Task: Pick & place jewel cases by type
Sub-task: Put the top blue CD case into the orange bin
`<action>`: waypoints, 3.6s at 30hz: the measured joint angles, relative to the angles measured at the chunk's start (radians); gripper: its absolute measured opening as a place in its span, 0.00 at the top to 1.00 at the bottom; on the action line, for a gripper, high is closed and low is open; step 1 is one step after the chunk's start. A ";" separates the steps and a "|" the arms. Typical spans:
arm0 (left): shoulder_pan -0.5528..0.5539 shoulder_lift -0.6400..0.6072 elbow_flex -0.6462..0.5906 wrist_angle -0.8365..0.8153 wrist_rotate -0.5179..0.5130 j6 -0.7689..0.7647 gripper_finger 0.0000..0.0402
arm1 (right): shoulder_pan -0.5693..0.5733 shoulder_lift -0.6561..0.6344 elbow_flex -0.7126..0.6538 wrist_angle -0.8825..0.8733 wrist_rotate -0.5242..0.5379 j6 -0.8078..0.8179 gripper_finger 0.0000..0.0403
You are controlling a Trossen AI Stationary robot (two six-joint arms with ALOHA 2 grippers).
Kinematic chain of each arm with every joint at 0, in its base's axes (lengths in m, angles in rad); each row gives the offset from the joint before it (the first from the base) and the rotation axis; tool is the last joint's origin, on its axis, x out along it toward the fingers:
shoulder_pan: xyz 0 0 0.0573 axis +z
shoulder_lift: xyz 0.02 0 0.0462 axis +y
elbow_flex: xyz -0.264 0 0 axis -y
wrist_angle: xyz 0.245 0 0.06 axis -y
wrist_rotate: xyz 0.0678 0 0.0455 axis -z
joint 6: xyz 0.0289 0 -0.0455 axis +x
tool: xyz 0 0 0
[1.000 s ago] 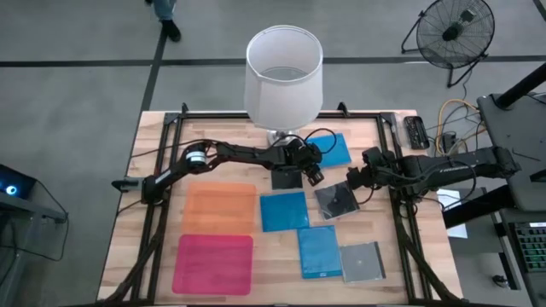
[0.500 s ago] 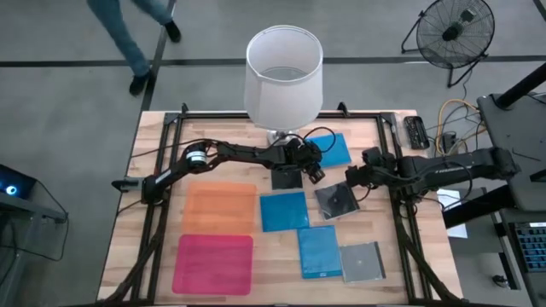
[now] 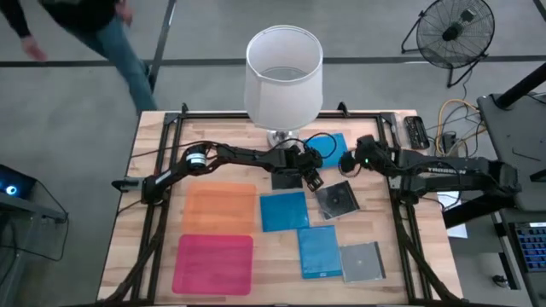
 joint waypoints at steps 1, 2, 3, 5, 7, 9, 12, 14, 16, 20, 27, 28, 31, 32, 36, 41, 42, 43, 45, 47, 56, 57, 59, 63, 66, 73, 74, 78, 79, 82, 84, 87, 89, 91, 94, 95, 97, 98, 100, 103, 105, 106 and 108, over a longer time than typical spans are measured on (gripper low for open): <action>-0.002 0.000 0.003 0.000 0.007 -0.005 0.50 | -0.029 0.006 -0.001 0.019 -0.012 -0.025 0.18; -0.003 0.000 0.005 0.001 0.019 -0.008 0.50 | -0.059 0.014 -0.002 0.038 -0.027 -0.054 0.18; -0.004 0.000 0.008 0.001 0.034 -0.015 0.50 | -0.088 0.026 -0.002 0.065 -0.047 -0.088 0.18; -0.006 0.000 0.016 0.001 0.060 -0.029 0.50 | -0.145 0.054 -0.002 0.117 -0.090 -0.151 0.18; -0.009 -0.001 0.024 0.002 0.079 -0.032 0.50 | -0.202 0.091 0.001 0.167 -0.130 -0.193 0.18; -0.012 -0.001 0.029 0.002 0.080 -0.032 0.50 | -0.260 0.136 0.013 0.200 -0.166 -0.218 0.18; -0.015 -0.002 0.032 0.001 0.081 -0.036 0.50 | -0.339 0.211 0.041 0.247 -0.242 -0.253 0.18; -0.015 -0.002 0.032 0.001 0.081 -0.060 0.50 | -0.380 0.268 0.067 0.277 -0.289 -0.268 0.18; -0.015 -0.002 0.032 -0.004 0.082 -0.082 0.50 | -0.414 0.328 0.106 0.286 -0.316 -0.295 0.18; -0.015 -0.002 0.032 -0.006 0.100 -0.095 0.50 | -0.467 0.461 0.200 0.289 -0.377 -0.391 0.18; -0.016 -0.002 0.032 -0.007 0.134 -0.096 0.50 | -0.525 0.676 0.392 0.252 -0.477 -0.448 0.18; -0.016 -0.002 0.032 -0.008 0.138 -0.096 0.50 | -0.529 0.703 0.423 0.232 -0.484 -0.452 0.18; -0.017 -0.002 0.032 -0.008 0.159 -0.109 0.50 | -0.535 0.781 0.513 0.162 -0.493 -0.481 0.18; -0.018 -0.002 0.032 -0.008 0.160 -0.120 0.50 | -0.536 0.805 0.541 0.136 -0.496 -0.494 0.18; -0.022 -0.002 0.031 -0.009 0.185 -0.167 0.50 | -0.545 0.893 0.638 0.049 -0.532 -0.525 0.18; -0.031 -0.002 0.030 -0.009 0.196 -0.215 0.50 | -0.554 0.949 0.683 -0.025 -0.538 -0.541 0.19; -0.031 -0.002 0.030 -0.009 0.196 -0.232 0.50 | -0.555 0.952 0.684 -0.030 -0.538 -0.540 0.19; -0.031 -0.002 0.030 -0.009 0.197 -0.252 0.50 | -0.556 0.954 0.683 -0.030 -0.539 -0.538 0.19; -0.031 -0.002 0.030 -0.009 0.198 -0.276 0.50 | -0.556 0.957 0.673 -0.025 -0.539 -0.525 0.19; -0.031 -0.002 0.030 -0.008 0.199 -0.284 0.50 | -0.556 0.959 0.664 -0.025 -0.538 -0.525 0.19; -0.036 -0.002 0.030 0.046 0.193 -0.291 0.50 | -0.555 0.965 0.636 -0.011 -0.531 -0.500 0.19; -0.036 -0.002 0.030 0.046 0.187 -0.292 0.50 | -0.555 0.963 0.629 -0.009 -0.530 -0.500 0.19; -0.036 -0.002 0.028 0.041 0.158 -0.304 0.50 | -0.555 0.957 0.611 -0.009 -0.530 -0.500 0.19; -0.036 -0.002 0.028 0.036 0.083 -0.313 0.50 | -0.555 0.930 0.582 -0.020 -0.530 -0.509 0.19; -0.036 -0.002 0.028 0.036 0.045 -0.307 0.50 | -0.555 0.906 0.576 -0.041 -0.532 -0.506 0.19; -0.036 0.021 0.028 0.039 0.066 -0.332 0.50 | -0.555 0.864 0.574 -0.042 -0.517 -0.527 0.19; -0.036 0.029 0.028 0.037 0.074 -0.339 0.50 | -0.555 0.865 0.574 -0.043 -0.515 -0.529 0.19; -0.036 0.038 0.026 0.026 0.078 -0.346 0.55 | -0.555 0.866 0.573 -0.036 -0.514 -0.530 0.19; -0.036 0.038 0.026 0.027 0.077 -0.346 0.57 | -0.555 0.867 0.573 -0.037 -0.514 -0.531 0.19; -0.036 0.038 0.026 0.027 0.077 -0.344 0.66 | -0.555 0.867 0.572 -0.033 -0.513 -0.540 0.19; -0.036 0.038 0.026 0.026 0.078 -0.339 0.74 | -0.555 0.867 0.572 -0.033 -0.512 -0.541 0.19; -0.036 0.038 0.026 0.028 0.094 -0.338 0.85 | -0.555 0.867 0.571 -0.030 -0.512 -0.541 0.19; -0.036 0.038 0.026 0.026 0.096 -0.335 0.93 | -0.555 0.867 0.571 -0.030 -0.512 -0.541 0.19; -0.036 0.038 0.026 0.028 0.096 -0.331 0.98 | -0.555 0.867 0.571 -0.027 -0.512 -0.541 0.19; -0.035 0.038 0.026 0.028 0.096 -0.331 0.99 | -0.555 0.867 0.571 -0.015 -0.512 -0.541 0.19; -0.034 0.039 0.026 0.028 0.096 -0.332 1.00 | -0.555 0.867 0.571 -0.012 -0.512 -0.541 0.19; -0.033 0.044 0.026 0.028 0.096 -0.336 1.00 | -0.555 0.869 0.571 -0.007 -0.512 -0.544 0.19; -0.033 0.047 0.026 0.028 0.096 -0.336 1.00 | -0.555 0.873 0.571 -0.007 -0.512 -0.544 0.19; -0.033 0.052 0.026 0.027 0.095 -0.336 1.00 | -0.555 0.889 0.570 -0.008 -0.512 -0.547 0.19; -0.031 0.058 0.027 0.027 0.089 -0.338 1.00 | -0.555 0.907 0.567 -0.023 -0.511 -0.550 0.19; -0.028 0.058 0.028 0.022 0.081 -0.344 1.00 | -0.553 0.908 0.562 -0.025 -0.511 -0.563 0.19; -0.027 0.058 0.028 0.018 0.077 -0.346 1.00 | -0.550 0.905 0.562 -0.028 -0.511 -0.568 0.19; -0.023 0.058 0.028 0.010 0.067 -0.351 1.00 | -0.549 0.897 0.560 -0.047 -0.511 -0.572 0.19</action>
